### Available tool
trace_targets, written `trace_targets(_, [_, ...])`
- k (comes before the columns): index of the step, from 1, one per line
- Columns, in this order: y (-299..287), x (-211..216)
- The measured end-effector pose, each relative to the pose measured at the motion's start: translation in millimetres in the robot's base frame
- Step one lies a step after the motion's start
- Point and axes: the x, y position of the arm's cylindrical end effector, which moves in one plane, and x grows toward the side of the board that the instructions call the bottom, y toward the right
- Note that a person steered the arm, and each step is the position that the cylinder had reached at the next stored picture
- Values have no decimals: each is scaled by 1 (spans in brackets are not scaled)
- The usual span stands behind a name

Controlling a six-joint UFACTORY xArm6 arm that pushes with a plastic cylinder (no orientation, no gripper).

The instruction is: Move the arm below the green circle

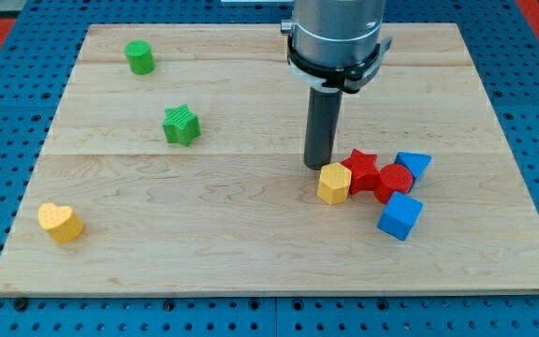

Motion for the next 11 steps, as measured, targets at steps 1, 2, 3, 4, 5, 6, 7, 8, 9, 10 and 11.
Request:
trace_targets(1, [-5,28])
trace_targets(2, [46,30])
trace_targets(3, [23,6])
trace_targets(4, [-29,-31])
trace_targets(5, [-61,-81])
trace_targets(6, [-138,-116])
trace_targets(7, [-175,-135])
trace_targets(8, [-187,-152])
trace_targets(9, [-211,-132])
trace_targets(10, [-241,-123])
trace_targets(11, [-229,-122])
